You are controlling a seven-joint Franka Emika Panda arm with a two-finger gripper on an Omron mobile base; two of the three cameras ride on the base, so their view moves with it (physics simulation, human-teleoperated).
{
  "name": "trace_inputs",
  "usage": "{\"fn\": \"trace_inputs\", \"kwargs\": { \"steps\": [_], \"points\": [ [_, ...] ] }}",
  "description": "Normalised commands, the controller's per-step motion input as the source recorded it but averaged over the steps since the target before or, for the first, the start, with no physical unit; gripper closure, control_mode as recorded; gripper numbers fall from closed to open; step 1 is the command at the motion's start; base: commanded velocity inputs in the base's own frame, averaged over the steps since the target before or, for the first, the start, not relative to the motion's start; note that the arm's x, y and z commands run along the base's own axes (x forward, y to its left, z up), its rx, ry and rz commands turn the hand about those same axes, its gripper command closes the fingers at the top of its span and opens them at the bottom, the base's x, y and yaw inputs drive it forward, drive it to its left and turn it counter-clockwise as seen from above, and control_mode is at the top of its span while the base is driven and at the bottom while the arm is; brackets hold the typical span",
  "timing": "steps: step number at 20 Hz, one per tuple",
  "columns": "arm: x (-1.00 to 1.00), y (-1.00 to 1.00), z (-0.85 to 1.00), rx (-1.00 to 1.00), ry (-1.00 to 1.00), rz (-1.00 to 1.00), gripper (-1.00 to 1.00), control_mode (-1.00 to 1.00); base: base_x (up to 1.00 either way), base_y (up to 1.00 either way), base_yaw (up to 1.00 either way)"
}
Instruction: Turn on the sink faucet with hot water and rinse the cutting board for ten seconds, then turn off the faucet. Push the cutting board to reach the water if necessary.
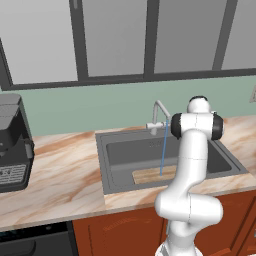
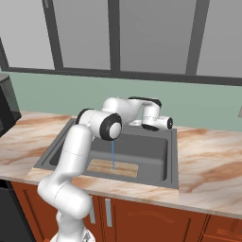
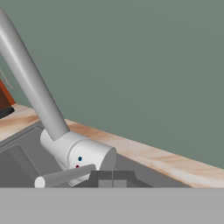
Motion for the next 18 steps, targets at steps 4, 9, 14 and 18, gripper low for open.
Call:
{"fn": "trace_inputs", "kwargs": {
  "steps": [4, 9, 14, 18],
  "points": [
    [0.0, 0.0, 0.0, 0.0, 0.0, 0.0, 1.0, -1.0, 0.0, 0.0, 0.0],
    [0.0, 0.0, 0.0, 0.0, 0.0, 0.0, 1.0, -1.0, 0.0, 0.0, 0.0],
    [0.0, 0.0, -0.01, 0.0, 0.0, 0.0, 1.0, -1.0, 0.0, 0.0, 0.0],
    [0.0, 0.06, -0.02, 0.0, 0.0, 0.0, 1.0, -1.0, 0.0, 0.0, 0.0]
  ]
}}
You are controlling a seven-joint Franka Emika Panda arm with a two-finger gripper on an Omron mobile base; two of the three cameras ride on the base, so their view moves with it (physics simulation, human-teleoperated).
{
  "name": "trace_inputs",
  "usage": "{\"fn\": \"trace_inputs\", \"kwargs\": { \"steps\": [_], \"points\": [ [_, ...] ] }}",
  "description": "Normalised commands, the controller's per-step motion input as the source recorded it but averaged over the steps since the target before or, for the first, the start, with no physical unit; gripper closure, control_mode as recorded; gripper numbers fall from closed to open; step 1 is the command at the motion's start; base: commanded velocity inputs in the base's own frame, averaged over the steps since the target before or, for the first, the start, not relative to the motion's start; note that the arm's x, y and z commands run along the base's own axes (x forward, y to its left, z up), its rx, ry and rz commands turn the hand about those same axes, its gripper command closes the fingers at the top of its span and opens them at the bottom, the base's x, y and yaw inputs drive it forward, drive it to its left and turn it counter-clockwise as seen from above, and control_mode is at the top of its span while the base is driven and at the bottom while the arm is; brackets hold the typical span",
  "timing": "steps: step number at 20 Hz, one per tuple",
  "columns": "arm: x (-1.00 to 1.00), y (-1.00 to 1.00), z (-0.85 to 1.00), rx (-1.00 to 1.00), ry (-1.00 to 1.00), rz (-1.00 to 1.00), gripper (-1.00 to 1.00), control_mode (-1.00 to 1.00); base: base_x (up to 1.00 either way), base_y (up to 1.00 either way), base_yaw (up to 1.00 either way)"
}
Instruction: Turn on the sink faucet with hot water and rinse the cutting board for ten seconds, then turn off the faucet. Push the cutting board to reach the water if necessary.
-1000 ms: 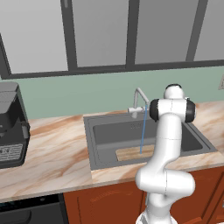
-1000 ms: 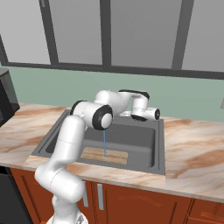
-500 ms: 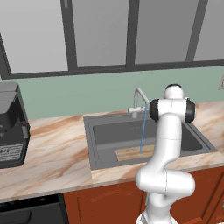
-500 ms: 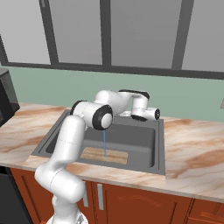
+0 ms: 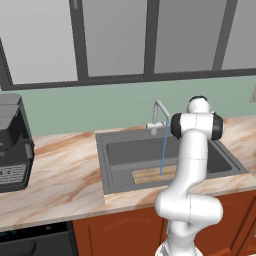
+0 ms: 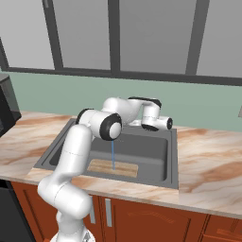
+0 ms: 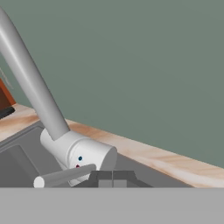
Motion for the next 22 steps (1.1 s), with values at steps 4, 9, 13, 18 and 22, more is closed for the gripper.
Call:
{"fn": "trace_inputs", "kwargs": {
  "steps": [4, 9, 13, 18, 22],
  "points": [
    [0.01, 0.14, -0.01, 0.0, 0.0, 0.0, 1.0, -1.0, 0.0, 0.0, 0.0],
    [0.04, 0.14, 0.0, 0.0, 0.0, 0.0, 1.0, -1.0, 0.0, 0.0, 0.0],
    [0.0, 0.11, 0.0, 0.0, 0.0, 0.0, 1.0, -1.0, 0.0, 0.0, 0.0],
    [0.0, 0.1, 0.0, 0.0, 0.0, 0.0, 1.0, -1.0, 0.0, 0.0, 0.0],
    [0.0, 0.18, 0.0, 0.0, 0.0, 0.0, 1.0, -1.0, 0.0, 0.0, 0.0]
  ]
}}
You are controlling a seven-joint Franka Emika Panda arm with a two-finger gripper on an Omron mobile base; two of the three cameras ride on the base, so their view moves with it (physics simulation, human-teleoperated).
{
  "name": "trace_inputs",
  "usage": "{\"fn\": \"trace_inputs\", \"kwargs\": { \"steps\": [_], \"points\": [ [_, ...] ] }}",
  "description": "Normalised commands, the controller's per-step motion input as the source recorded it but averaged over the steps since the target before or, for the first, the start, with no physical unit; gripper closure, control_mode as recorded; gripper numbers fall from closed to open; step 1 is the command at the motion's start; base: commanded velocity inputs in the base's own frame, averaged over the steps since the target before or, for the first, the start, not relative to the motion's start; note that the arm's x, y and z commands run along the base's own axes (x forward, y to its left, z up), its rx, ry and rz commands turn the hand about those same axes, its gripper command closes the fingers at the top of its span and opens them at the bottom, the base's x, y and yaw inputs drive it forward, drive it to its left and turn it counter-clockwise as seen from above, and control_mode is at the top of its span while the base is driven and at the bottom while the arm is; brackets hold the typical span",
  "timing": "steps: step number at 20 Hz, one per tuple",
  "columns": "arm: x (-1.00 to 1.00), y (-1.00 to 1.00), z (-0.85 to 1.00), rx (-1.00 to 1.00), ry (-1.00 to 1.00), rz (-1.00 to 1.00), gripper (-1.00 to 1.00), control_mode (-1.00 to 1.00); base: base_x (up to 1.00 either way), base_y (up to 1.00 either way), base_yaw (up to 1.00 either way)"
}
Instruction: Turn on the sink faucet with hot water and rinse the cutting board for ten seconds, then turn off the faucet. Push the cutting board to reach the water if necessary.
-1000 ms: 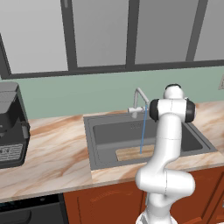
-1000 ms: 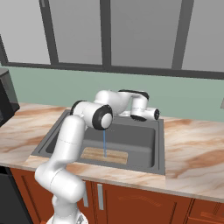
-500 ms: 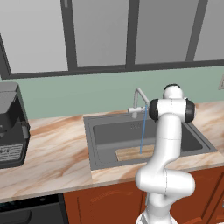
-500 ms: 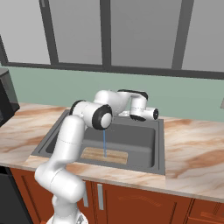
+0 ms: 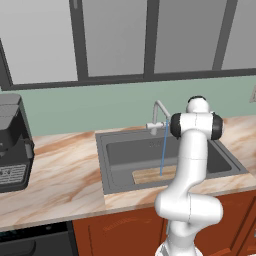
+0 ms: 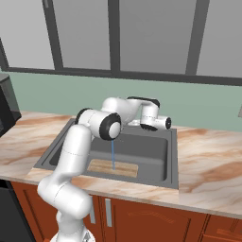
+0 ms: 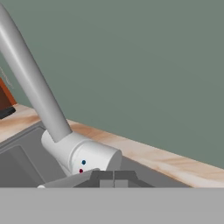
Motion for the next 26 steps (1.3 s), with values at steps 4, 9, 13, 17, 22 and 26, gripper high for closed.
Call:
{"fn": "trace_inputs", "kwargs": {
  "steps": [4, 9, 13, 17, 22, 26],
  "points": [
    [0.0, 0.26, 0.0, 0.0, 0.0, 0.0, 1.0, -1.0, 0.0, 0.0, 0.0],
    [0.0, 0.32, 0.0, 0.0, 0.0, -0.01, 1.0, -1.0, 0.0, 0.0, 0.0],
    [0.0, 0.36, 0.0, 0.0, 0.0, -0.02, 1.0, -1.0, 0.0, 0.0, 0.0],
    [-0.01, 0.42, 0.0, 0.0, 0.0, -0.02, 1.0, -1.0, 0.0, 0.0, 0.0],
    [-0.12, 0.5, 0.0, 0.0, 0.0, -0.01, 1.0, -1.0, 0.0, 0.0, 0.0],
    [-0.15, 0.54, 0.0, 0.0, 0.0, 0.0, 1.0, -1.0, 0.0, 0.0, 0.0]
  ]
}}
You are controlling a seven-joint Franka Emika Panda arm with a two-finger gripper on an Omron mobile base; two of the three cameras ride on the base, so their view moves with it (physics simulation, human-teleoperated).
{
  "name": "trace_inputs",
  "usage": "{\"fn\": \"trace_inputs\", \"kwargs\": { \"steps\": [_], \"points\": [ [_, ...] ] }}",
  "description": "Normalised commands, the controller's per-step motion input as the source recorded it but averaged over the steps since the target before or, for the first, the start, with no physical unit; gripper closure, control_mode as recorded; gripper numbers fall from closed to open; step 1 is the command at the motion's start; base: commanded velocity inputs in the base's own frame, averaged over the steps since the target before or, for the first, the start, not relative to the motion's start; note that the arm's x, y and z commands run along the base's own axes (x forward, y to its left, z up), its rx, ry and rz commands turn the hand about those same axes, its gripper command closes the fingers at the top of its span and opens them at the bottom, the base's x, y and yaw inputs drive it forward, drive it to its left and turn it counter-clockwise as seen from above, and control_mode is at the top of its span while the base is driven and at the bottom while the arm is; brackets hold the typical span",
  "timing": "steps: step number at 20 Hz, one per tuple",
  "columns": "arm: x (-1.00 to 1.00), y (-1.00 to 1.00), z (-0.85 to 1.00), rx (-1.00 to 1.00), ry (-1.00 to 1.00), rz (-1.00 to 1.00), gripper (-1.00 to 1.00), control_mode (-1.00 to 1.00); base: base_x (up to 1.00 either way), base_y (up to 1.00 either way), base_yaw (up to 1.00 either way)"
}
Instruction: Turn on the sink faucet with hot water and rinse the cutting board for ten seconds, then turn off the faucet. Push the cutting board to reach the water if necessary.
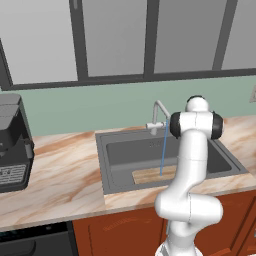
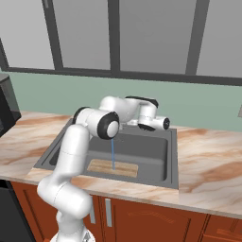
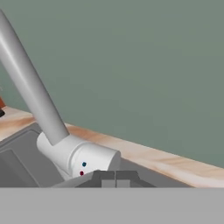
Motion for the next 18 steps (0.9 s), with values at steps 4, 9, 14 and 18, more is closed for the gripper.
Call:
{"fn": "trace_inputs", "kwargs": {
  "steps": [4, 9, 14, 18],
  "points": [
    [-0.19, 0.56, -0.01, 0.0, 0.0, 0.0, 1.0, -1.0, 0.0, 0.0, 0.0],
    [-0.15, 0.58, -0.02, 0.0, 0.0, 0.0, 1.0, -1.0, 0.0, 0.0, 0.0],
    [-0.12, 0.64, -0.02, 0.0, 0.0, 0.0, 1.0, -1.0, 0.0, 0.0, 0.0],
    [-0.12, 0.65, -0.02, 0.0, 0.0, 0.0, 1.0, -1.0, 0.0, 0.0, 0.0]
  ]
}}
